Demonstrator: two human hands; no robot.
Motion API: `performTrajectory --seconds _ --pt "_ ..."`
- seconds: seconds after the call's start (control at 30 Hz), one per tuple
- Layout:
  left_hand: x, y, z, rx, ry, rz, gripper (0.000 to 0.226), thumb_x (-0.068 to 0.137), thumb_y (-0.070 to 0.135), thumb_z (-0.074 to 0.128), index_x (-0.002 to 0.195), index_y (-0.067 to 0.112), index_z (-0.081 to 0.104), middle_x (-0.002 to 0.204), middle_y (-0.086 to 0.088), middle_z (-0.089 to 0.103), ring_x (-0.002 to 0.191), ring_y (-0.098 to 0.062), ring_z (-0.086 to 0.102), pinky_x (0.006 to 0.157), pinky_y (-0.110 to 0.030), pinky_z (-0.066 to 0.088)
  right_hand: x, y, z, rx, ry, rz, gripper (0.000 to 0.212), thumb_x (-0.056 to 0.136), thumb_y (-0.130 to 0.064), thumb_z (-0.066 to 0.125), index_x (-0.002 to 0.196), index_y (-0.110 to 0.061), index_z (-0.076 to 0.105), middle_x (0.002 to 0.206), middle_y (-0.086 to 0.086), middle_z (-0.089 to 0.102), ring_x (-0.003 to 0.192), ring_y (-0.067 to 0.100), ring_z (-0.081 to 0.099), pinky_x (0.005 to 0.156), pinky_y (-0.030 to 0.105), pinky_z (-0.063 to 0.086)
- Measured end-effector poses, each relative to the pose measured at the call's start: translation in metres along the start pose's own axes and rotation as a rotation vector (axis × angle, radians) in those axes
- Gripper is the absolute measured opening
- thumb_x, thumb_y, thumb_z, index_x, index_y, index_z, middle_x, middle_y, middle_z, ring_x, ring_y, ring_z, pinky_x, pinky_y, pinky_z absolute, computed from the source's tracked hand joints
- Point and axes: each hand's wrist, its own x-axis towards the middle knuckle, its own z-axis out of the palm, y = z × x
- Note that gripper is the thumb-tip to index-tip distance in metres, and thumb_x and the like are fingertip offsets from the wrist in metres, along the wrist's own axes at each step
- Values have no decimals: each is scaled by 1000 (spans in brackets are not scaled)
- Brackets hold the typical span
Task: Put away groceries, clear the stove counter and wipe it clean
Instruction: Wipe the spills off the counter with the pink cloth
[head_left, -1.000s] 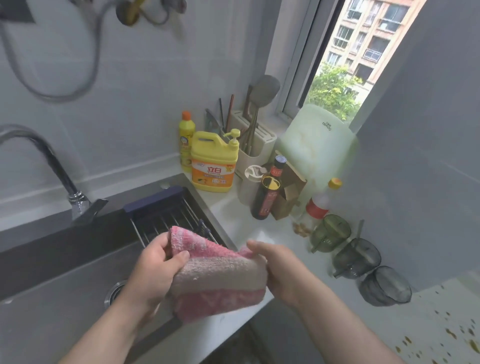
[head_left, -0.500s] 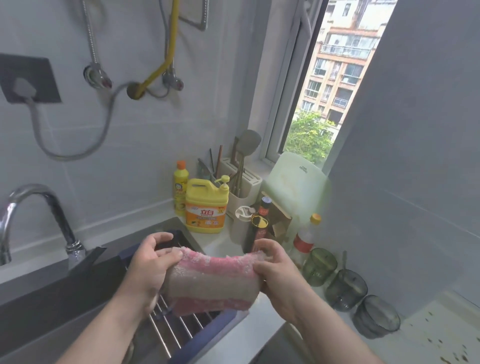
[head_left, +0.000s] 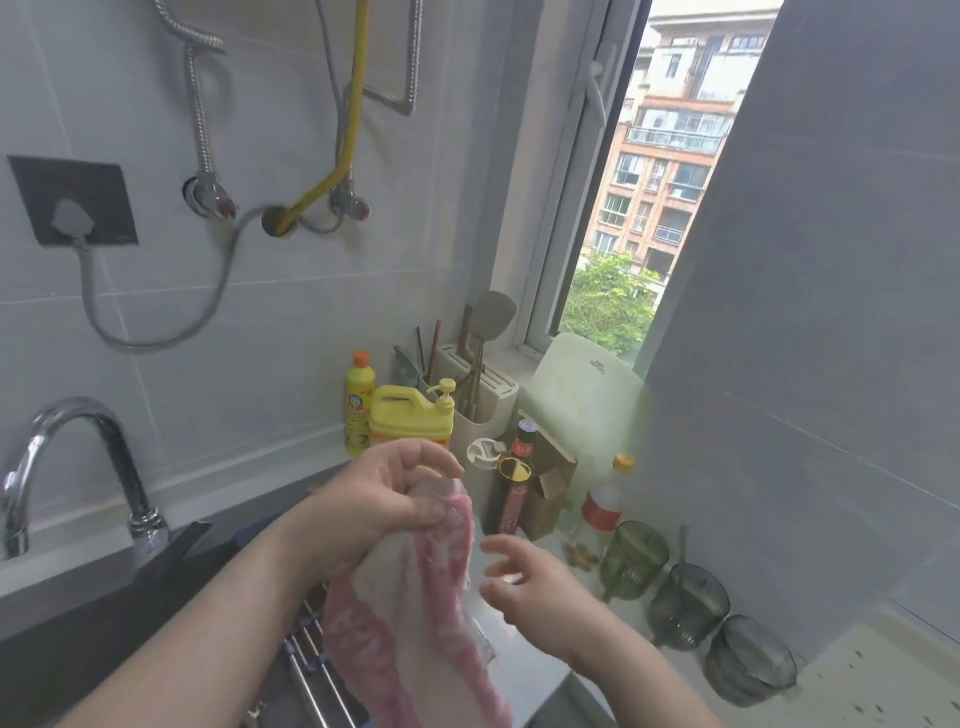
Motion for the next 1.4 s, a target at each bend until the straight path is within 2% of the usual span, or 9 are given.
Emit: performTrajectory --seconds 0.13,0.2,0.3,0.5,0.73,0.87,1.0,1.23,1.4 --pt "7 20 -2 14 -228 -46 33 65 -5 68 94 10 67 76 -17 56 61 -20 57 59 -29 49 11 0 7 425 -233 -152 78 77 12 61 139 -33 44 128 3 62 119 23 59 97 41 51" --pt "9 30 -3 54 -279 -58 32 66 -6 68 94 9 68 79 -16 61 64 -21 61 60 -29 53 12 -2 10 445 -302 -161 60 75 10 62 129 -16 56 124 15 64 119 33 58 104 49 45" --pt "14 41 -10 21 -162 -24 29 69 -12 62 93 4 65 80 -14 64 66 -19 64 60 -28 55 8 1 8 534 -312 -135 43 73 -1 62 115 8 60 110 18 66 108 34 62 101 47 47" --pt "14 51 -44 448 98 -36 26 71 2 65 91 19 70 88 -2 69 80 -19 65 76 -36 54 2 7 -13 1112 -93 -176 34 90 -5 56 123 2 61 124 24 62 119 44 55 103 55 42" --pt "21 72 -35 972 151 39 30 85 7 63 106 29 65 101 16 66 93 4 60 78 -12 46 5 -14 -42 750 284 -218 26 94 -27 57 110 -11 69 105 20 71 93 33 68 69 36 56" --pt "31 68 -39 1061 218 32 15 90 13 59 97 22 67 95 8 67 85 2 59 65 -13 42 5 -37 -57 649 262 -255 22 100 -23 50 104 -19 71 99 10 74 93 26 71 70 33 56" --pt "35 60 -49 867 270 -32 5 87 17 66 90 15 67 87 0 69 76 -11 64 65 -23 48 1 -64 -71 744 114 -228 29 97 -29 55 103 -2 65 87 14 73 74 24 71 60 31 59" --pt "28 62 -65 104 138 -85 54 32 45 94 63 9 66 63 -10 64 52 -17 62 49 -25 54 15 -58 -86 800 -43 -200 32 94 -20 51 111 1 68 111 24 67 98 33 66 80 38 54" --pt "35 86 -50 245 184 4 25 79 32 66 71 10 58 62 -5 59 52 -14 56 53 -27 49 18 -48 -72 879 -134 -177 26 69 -21 67 89 -8 77 75 8 65 57 18 59 50 24 46"
